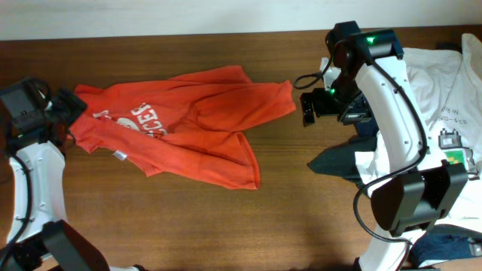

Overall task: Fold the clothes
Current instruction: 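Grasp the orange t-shirt's lower left corner with the left gripper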

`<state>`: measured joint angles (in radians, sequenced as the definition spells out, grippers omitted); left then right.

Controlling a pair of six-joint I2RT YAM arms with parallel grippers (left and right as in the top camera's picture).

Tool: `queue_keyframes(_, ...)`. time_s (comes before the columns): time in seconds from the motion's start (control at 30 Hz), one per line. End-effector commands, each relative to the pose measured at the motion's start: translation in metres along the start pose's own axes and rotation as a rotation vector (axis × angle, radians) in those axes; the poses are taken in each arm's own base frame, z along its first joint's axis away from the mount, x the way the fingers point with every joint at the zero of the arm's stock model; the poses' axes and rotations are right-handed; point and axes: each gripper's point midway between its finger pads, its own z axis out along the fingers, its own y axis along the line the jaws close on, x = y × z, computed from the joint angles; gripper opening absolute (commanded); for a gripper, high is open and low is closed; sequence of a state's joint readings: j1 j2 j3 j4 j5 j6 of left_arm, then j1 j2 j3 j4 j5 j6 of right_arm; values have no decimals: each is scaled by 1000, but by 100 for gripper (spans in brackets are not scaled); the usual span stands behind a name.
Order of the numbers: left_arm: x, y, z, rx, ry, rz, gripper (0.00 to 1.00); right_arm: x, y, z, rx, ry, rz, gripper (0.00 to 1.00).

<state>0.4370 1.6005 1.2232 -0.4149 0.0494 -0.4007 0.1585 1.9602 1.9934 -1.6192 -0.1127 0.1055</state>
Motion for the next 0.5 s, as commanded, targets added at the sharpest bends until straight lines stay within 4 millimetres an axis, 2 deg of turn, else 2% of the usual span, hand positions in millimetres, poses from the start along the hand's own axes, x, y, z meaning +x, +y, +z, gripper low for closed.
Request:
queue_keyframes(0.0,80,-7,-12,34,332,4,99,2,-3,-10,13,-27,5,99)
queue_keyframes(0.03,115,-3,-21,-3,466,12,99,2,-3,-10,13,-27,4,99)
queue_keyframes(0.1,170,3,-36,-59,650,42,99,2,-3,-10,13,-27,3,99)
queue_keyframes(0.17,219,10,-38,-81,754,57,98,1,-2,-10,13,-30,3,98)
queue_keyframes(0.2,239,10,-33,-54,774,63,90,1,-2,-10,13,-31,3,99)
queue_keyframes(0.23,250,11,-24,-36,755,78,89,1,-2,-9,13,-30,3,99)
queue_keyframes(0.27,257,12,-12,-12,707,96,84,1,-3,-9,13,-29,3,99)
queue_keyframes(0.33,255,11,4,18,625,110,80,1,-3,-9,13,-29,3,99)
queue_keyframes(0.4,252,12,7,12,606,114,70,1,-3,-9,14,-29,3,99)
queue_keyframes(0.47,255,16,4,-8,620,116,66,1,-3,-9,14,-29,3,99)
